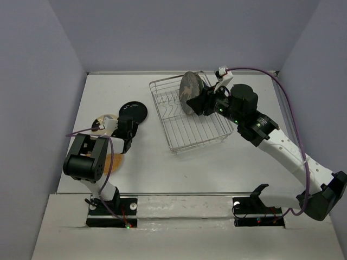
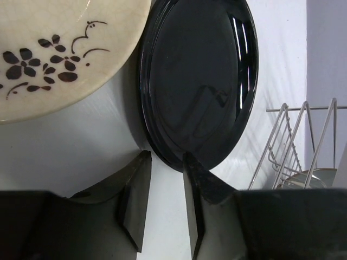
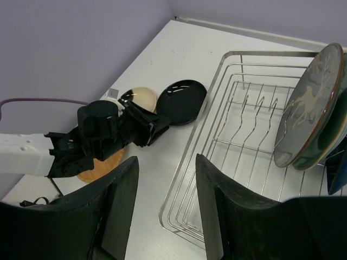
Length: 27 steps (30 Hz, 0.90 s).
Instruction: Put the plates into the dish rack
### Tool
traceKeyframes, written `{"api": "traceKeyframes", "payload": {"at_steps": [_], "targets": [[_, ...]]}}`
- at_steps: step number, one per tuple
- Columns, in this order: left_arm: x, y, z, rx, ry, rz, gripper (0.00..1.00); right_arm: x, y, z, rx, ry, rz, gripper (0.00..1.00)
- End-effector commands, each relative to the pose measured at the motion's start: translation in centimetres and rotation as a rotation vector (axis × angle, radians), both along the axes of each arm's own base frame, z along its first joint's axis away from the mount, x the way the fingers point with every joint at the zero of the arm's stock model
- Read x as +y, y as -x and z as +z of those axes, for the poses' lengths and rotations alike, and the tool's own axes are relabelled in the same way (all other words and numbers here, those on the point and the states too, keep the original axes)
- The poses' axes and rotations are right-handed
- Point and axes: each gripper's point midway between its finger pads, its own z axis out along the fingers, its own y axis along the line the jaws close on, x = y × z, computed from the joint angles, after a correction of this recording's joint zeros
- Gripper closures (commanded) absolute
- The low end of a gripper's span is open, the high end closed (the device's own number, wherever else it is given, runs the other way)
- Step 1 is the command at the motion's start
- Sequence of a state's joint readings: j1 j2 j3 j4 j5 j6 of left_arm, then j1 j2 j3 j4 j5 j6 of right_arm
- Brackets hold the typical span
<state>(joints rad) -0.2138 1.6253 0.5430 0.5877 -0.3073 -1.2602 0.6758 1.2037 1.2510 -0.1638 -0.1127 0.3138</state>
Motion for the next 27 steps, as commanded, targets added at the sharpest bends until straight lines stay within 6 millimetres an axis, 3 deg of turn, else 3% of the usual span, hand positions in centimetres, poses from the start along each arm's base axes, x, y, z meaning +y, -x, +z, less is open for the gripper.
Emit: {"api": "traceKeyframes", "payload": {"at_steps": [1, 3, 12, 16, 21, 27], "targets": [[0.9, -2.2, 2.4, -0.088, -0.014, 0.059, 0.63, 0.4, 0.5, 2.7, -0.059, -0.058, 0.025, 0.48], [0.7, -2.4, 2.4, -0.090, -0.013, 0.048, 0.73, 0.3, 0.4, 2.5, -0.056, -0.056, 0.015, 0.48], [1.1, -2.9, 2.7, -0.114, -0.049, 0.044, 0.83, 0.1, 0.4, 2.6, -0.061, -0.056, 0.007, 0.49], [1.6, -3.0, 2.7, -0.119, -0.053, 0.048, 0.95, -0.1, 0.6, 2.8, -0.068, -0.057, 0.007, 0.49], [1.8, -2.6, 2.6, -0.117, -0.071, 0.023, 0.95, 0.1, 0.5, 2.6, -0.063, -0.056, 0.010, 0.49], [2.3, -1.6, 5.8, -0.219, -0.123, -0.010, 0.95, 0.3, 0.4, 2.5, -0.059, -0.053, 0.016, 0.49]]}}
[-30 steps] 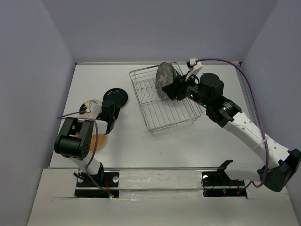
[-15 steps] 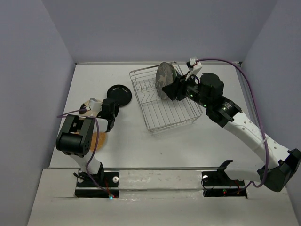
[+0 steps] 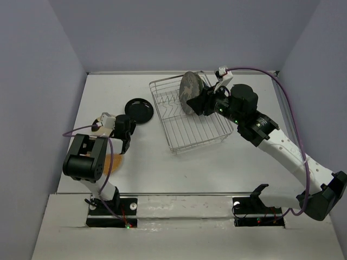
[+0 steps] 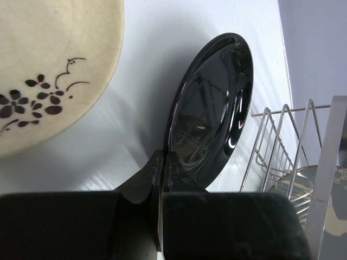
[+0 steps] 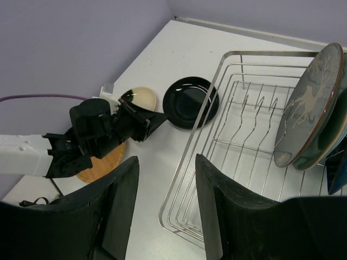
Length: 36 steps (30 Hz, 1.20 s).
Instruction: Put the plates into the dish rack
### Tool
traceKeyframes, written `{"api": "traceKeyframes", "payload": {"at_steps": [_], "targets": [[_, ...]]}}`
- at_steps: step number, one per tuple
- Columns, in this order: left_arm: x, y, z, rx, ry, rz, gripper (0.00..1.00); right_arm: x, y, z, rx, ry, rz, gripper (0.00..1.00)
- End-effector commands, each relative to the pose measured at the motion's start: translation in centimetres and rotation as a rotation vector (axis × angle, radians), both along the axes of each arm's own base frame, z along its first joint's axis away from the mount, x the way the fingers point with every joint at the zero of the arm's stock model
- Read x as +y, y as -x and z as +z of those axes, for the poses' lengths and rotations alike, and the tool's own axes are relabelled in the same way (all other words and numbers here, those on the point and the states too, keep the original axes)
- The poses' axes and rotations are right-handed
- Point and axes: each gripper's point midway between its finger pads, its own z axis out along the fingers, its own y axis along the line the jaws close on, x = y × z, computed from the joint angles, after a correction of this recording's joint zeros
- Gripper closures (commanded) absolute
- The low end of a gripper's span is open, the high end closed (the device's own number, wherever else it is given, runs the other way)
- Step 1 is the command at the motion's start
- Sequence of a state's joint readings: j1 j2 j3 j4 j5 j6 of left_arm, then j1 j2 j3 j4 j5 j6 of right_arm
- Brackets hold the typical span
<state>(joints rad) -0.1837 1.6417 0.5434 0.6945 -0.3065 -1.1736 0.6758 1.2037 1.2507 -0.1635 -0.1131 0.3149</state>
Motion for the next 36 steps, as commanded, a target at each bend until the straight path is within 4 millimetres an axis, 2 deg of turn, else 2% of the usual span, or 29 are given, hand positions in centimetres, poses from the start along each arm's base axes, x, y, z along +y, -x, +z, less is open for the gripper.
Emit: {"api": "traceKeyframes", "payload": {"at_steps": [1, 8, 13, 16, 19, 22, 27, 29, 32, 33, 36], "targets": [[1.3, -0.1, 4.9, -0.157, -0.072, 0.003, 0.95, 0.4, 0.4, 2.4, -0.058, -0.052, 0.019, 0.49], [1.7, 1.5, 6.5, -0.218, -0.075, -0.036, 0.95, 0.9, 0.3, 1.9, -0.040, -0.049, 0.038, 0.49], [2.1, 2.7, 8.2, -0.266, -0.088, -0.056, 0.95, 1.8, -0.2, 0.7, -0.011, -0.031, 0.058, 0.49], [2.4, 3.7, 9.3, -0.304, -0.088, -0.070, 0.95, 2.4, -0.4, -0.1, 0.006, -0.019, 0.079, 0.47], [2.8, 4.8, 10.5, -0.336, -0.088, -0.067, 0.95, 3.0, -0.4, -0.6, 0.023, -0.011, 0.109, 0.40], [3.3, 6.4, 14.2, -0.421, -0.121, -0.057, 0.95, 4.1, -0.2, -1.2, 0.049, -0.008, 0.163, 0.32], [4.2, 8.3, 18.4, -0.512, -0.172, -0.027, 0.95, 5.6, 0.2, -2.4, 0.098, -0.005, 0.244, 0.20], [3.9, 9.1, 20.0, -0.559, -0.176, -0.044, 0.95, 5.9, 0.1, -2.9, 0.111, -0.001, 0.256, 0.18], [2.2, 10.0, 21.7, -0.609, -0.165, -0.143, 0.95, 6.4, 0.0, -3.5, 0.123, 0.005, 0.272, 0.13], [2.2, 10.1, 21.9, -0.613, -0.165, -0.143, 0.95, 6.4, -0.1, -3.4, 0.120, 0.004, 0.272, 0.12], [-1.1, 11.1, 23.2, -0.654, -0.138, -0.321, 0.94, 7.1, -0.3, -4.5, 0.142, 0.006, 0.292, 0.09]]}}
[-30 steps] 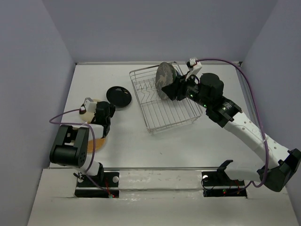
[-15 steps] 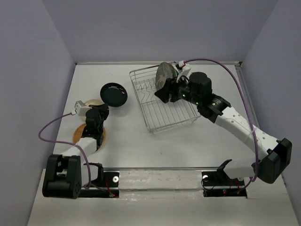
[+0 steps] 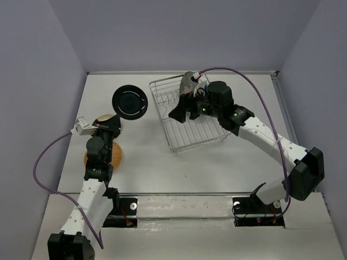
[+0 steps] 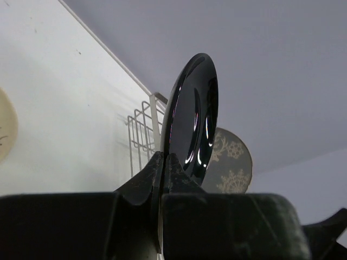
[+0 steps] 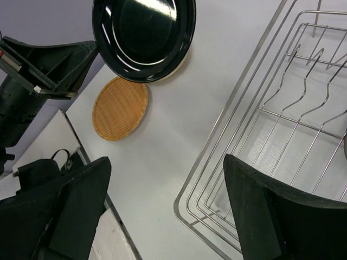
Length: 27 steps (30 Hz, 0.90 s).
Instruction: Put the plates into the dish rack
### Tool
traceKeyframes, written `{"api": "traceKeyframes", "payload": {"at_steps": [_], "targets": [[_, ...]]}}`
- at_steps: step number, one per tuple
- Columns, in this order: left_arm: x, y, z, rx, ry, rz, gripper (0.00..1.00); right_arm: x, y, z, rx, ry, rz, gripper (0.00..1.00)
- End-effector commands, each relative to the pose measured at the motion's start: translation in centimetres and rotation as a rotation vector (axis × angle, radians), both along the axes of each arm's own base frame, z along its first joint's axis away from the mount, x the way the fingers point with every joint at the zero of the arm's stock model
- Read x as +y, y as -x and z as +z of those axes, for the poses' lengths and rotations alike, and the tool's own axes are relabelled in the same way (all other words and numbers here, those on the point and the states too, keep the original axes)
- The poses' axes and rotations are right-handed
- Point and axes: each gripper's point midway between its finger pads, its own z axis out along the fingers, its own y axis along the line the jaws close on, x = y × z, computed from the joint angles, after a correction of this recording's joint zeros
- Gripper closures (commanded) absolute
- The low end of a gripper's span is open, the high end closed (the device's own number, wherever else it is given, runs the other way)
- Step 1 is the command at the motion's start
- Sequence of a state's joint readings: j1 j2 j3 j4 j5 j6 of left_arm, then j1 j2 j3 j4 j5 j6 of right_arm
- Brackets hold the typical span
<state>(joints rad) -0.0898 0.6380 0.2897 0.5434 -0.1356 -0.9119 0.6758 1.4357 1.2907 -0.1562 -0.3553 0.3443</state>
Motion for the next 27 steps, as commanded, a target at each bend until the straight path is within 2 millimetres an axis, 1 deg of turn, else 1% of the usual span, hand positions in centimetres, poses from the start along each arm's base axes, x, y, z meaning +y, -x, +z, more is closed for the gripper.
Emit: {"api": "traceKeyframes", "payload": {"at_steps": [1, 2, 3, 4, 6, 7, 11, 12, 15, 16, 18, 19, 20, 21, 22, 23, 24, 25, 26, 27], "targets": [[-3.7, 1.3, 4.3, -0.100, -0.051, -0.209, 0.94, 1.5, 0.0, 2.3, -0.042, -0.061, 0.053, 0.09], [-4.2, 1.5, 4.6, -0.108, -0.051, -0.235, 0.95, 1.5, -0.2, 2.1, -0.037, -0.056, 0.046, 0.08], [-5.0, 2.2, 5.5, -0.130, -0.050, -0.282, 0.95, 1.6, -0.6, 1.5, -0.031, -0.046, 0.035, 0.07], [-5.3, 2.4, 5.7, -0.135, -0.045, -0.304, 0.95, 1.6, -0.8, 1.5, -0.033, -0.045, 0.029, 0.07], [-6.1, 2.9, 6.1, -0.144, -0.029, -0.350, 0.95, 1.8, -1.1, 0.7, -0.019, -0.032, 0.026, 0.06], [-6.8, 3.4, 6.4, -0.148, -0.014, -0.394, 0.94, 2.0, -1.1, 0.5, -0.013, -0.033, 0.037, 0.06], [-8.5, 4.4, 7.1, -0.169, 0.003, -0.504, 0.95, 2.5, -1.5, -0.7, 0.011, -0.022, 0.043, 0.06], [-9.2, 4.9, 7.2, -0.171, 0.002, -0.550, 0.95, 2.6, -1.5, -0.9, 0.021, -0.021, 0.043, 0.06], [-9.9, 5.4, 7.1, -0.172, 0.010, -0.602, 0.95, 2.6, -1.6, -0.9, 0.026, -0.026, 0.035, 0.06], [-10.0, 5.4, 6.7, -0.159, 0.017, -0.609, 0.95, 2.6, -1.8, -1.2, 0.024, -0.019, 0.029, 0.06], [-9.8, 4.9, 4.7, -0.105, 0.010, -0.592, 0.95, 2.6, -2.0, -1.7, 0.031, -0.008, 0.023, 0.06], [-9.8, 4.6, 3.3, -0.058, 0.011, -0.586, 0.95, 2.6, -2.0, -1.9, 0.039, -0.004, 0.024, 0.06], [-9.8, 4.2, 0.6, 0.021, 0.026, -0.582, 0.94, 2.7, -2.0, -2.0, 0.040, -0.004, 0.027, 0.06], [-9.7, 4.1, -0.7, 0.050, 0.023, -0.574, 0.95, 2.7, -2.0, -2.0, 0.039, -0.002, 0.028, 0.07], [-9.3, 3.9, -3.0, 0.120, 0.017, -0.550, 0.95, 2.7, -2.0, -2.2, 0.043, 0.004, 0.032, 0.07], [-8.8, 3.7, -3.8, 0.146, 0.003, -0.522, 0.95, 2.8, -2.0, -2.3, 0.044, 0.006, 0.037, 0.10], [-8.1, 3.3, -4.2, 0.155, -0.010, -0.478, 0.95, 2.8, -1.9, -2.2, 0.042, 0.015, 0.051, 0.16], [-7.6, 3.2, -4.5, 0.162, -0.041, -0.452, 0.95, 3.1, -1.5, -2.4, 0.053, 0.017, 0.076, 0.17], [-7.0, 3.2, -4.3, 0.172, -0.064, -0.417, 0.94, 3.2, -1.5, -2.7, 0.061, 0.022, 0.083, 0.18], [-5.7, 2.8, -4.2, 0.182, -0.094, -0.343, 0.86, 3.2, -1.5, -2.8, 0.062, 0.022, 0.084, 0.18]]}}
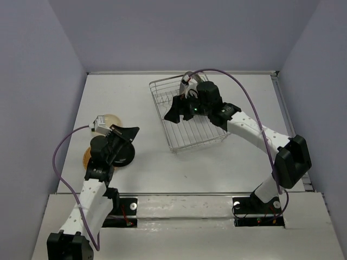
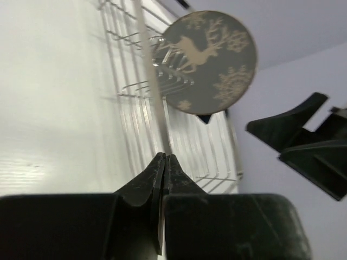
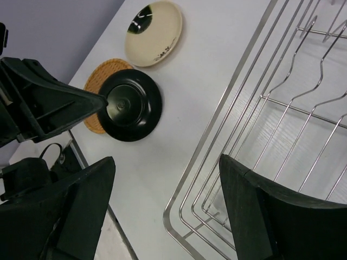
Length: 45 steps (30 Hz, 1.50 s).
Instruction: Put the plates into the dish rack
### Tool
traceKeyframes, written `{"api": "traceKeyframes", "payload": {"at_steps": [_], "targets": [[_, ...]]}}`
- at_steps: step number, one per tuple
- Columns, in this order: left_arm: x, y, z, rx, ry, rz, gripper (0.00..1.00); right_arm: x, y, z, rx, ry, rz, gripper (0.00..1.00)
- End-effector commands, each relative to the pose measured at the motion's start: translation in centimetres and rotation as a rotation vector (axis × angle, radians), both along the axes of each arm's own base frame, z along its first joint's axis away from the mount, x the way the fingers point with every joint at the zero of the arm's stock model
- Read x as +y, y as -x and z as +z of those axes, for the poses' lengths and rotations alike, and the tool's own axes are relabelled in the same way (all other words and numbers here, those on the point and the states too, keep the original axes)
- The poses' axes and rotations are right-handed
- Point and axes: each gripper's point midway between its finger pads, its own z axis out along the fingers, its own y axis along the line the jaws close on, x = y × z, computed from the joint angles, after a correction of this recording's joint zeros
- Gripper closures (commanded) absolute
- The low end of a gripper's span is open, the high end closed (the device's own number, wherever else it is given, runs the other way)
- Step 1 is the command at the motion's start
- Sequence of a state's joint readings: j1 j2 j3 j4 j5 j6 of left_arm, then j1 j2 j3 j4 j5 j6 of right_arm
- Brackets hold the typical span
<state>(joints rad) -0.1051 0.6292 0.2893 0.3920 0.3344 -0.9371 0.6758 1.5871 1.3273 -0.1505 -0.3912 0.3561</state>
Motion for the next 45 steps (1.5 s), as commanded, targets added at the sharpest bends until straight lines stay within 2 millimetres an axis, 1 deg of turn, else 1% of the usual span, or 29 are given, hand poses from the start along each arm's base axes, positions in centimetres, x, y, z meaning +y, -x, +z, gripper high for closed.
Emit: {"api": "traceKeyframes", "payload": {"at_steps": [1, 4, 5, 6, 7, 8, 10, 11, 12, 13, 14, 15, 16, 17, 19, 20, 23, 27, 28, 30, 31, 32, 33, 35, 36, 37, 38, 40, 45], "targets": [[3.4, -0.5, -0.5, 0.014, -0.188, 0.165, 0.81, 1.1, 0.1, 1.9, -0.038, -0.034, 0.054, 0.18], [5.3, -0.5, -0.3, 0.020, -0.250, 0.256, 0.62, 1.1, 0.2, 2.4, -0.049, -0.039, 0.055, 0.25], [5.3, -0.3, -0.1, 0.013, -0.254, 0.256, 0.60, 1.0, 0.3, 2.6, -0.053, -0.040, 0.059, 0.29], [5.3, -0.3, 0.0, 0.008, -0.253, 0.253, 0.57, 1.0, 0.4, 2.8, -0.061, -0.042, 0.064, 0.37], [5.1, -0.1, 0.9, -0.017, -0.246, 0.247, 0.55, 1.2, 0.9, 2.8, -0.065, -0.038, 0.080, 0.40], [5.1, -0.1, 1.7, -0.036, -0.248, 0.247, 0.53, 1.6, 1.4, 2.8, -0.080, -0.027, 0.101, 0.48], [5.2, 0.1, 3.9, -0.086, -0.253, 0.255, 0.43, 2.3, 2.1, 2.5, -0.096, -0.003, 0.137, 0.50], [5.3, 0.3, 6.8, -0.139, -0.255, 0.260, 0.40, 2.9, 2.7, 2.6, -0.109, 0.006, 0.160, 0.50], [5.3, 0.4, 7.9, -0.159, -0.278, 0.257, 0.34, 4.1, 4.1, 2.5, -0.150, 0.022, 0.215, 0.50], [5.2, 0.5, 10.4, -0.189, -0.287, 0.253, 0.32, 4.7, 4.5, 2.3, -0.173, 0.039, 0.227, 0.50], [5.1, 0.6, 11.6, -0.206, -0.295, 0.241, 0.29, 5.5, 5.3, 2.3, -0.195, 0.049, 0.253, 0.49], [4.6, 0.6, 12.3, -0.216, -0.316, 0.208, 0.22, 6.8, 6.9, 1.7, -0.242, 0.077, 0.315, 0.47], [4.3, 1.0, 14.7, -0.255, -0.315, 0.197, 0.20, 7.4, 7.6, 1.4, -0.274, 0.094, 0.342, 0.45], [4.1, 1.2, 15.4, -0.263, -0.323, 0.179, 0.18, 8.0, 8.3, 1.0, -0.303, 0.113, 0.363, 0.43], [3.4, 1.6, 16.8, -0.288, -0.352, 0.132, 0.04, 9.0, 8.8, -0.1, -0.413, 0.178, 0.397, 0.34], [3.2, 2.1, 18.5, -0.323, -0.360, 0.121, 0.01, 10.3, 10.3, -0.8, -0.449, 0.188, 0.432, 0.27], [3.2, 2.6, 20.6, -0.367, -0.408, 0.110, 0.01, 12.1, 11.2, -3.7, -0.522, 0.248, 0.462, 0.17], [4.0, 2.8, 21.2, -0.396, -0.461, 0.151, 0.01, 13.6, 10.7, -6.4, -0.566, 0.312, 0.459, 0.10], [4.2, 2.8, 21.1, -0.400, -0.468, 0.161, 0.01, 14.2, 10.4, -7.9, -0.586, 0.356, 0.461, 0.10], [4.4, 2.8, 20.6, -0.405, -0.496, 0.166, 0.01, 14.9, 9.8, -9.4, -0.612, 0.401, 0.456, 0.08], [4.5, 2.8, 20.5, -0.408, -0.505, 0.175, 0.01, 15.4, 9.8, -11.3, -0.628, 0.449, 0.465, 0.08], [4.6, 2.6, 19.8, -0.397, -0.514, 0.178, 0.01, 16.0, 10.3, -11.8, -0.642, 0.455, 0.481, 0.08], [4.7, 2.6, 19.6, -0.398, -0.518, 0.183, 0.01, 16.7, 9.8, -11.7, -0.674, 0.464, 0.457, 0.08], [4.9, 2.7, 19.3, -0.412, -0.509, 0.195, 0.01, 17.7, 9.4, -13.3, -0.737, 0.515, 0.428, 0.07], [4.9, 2.7, 19.3, -0.419, -0.503, 0.199, 0.01, 18.5, 9.1, -13.0, -0.776, 0.498, 0.399, 0.06], [4.9, 2.7, 18.9, -0.423, -0.498, 0.204, 0.01, 18.8, 9.0, -14.1, -0.802, 0.526, 0.385, 0.06], [5.0, 2.7, 19.0, -0.424, -0.497, 0.209, 0.01, 19.0, 8.6, -13.5, -0.821, 0.517, 0.363, 0.06], [5.1, 2.3, 18.3, -0.432, -0.499, 0.219, 0.01, 20.3, 8.8, -14.6, -0.863, 0.499, 0.337, 0.05], [4.8, 1.8, 17.7, -0.441, -0.502, 0.209, 0.01, 21.3, 8.1, -16.1, -0.899, 0.502, 0.280, 0.05]]}}
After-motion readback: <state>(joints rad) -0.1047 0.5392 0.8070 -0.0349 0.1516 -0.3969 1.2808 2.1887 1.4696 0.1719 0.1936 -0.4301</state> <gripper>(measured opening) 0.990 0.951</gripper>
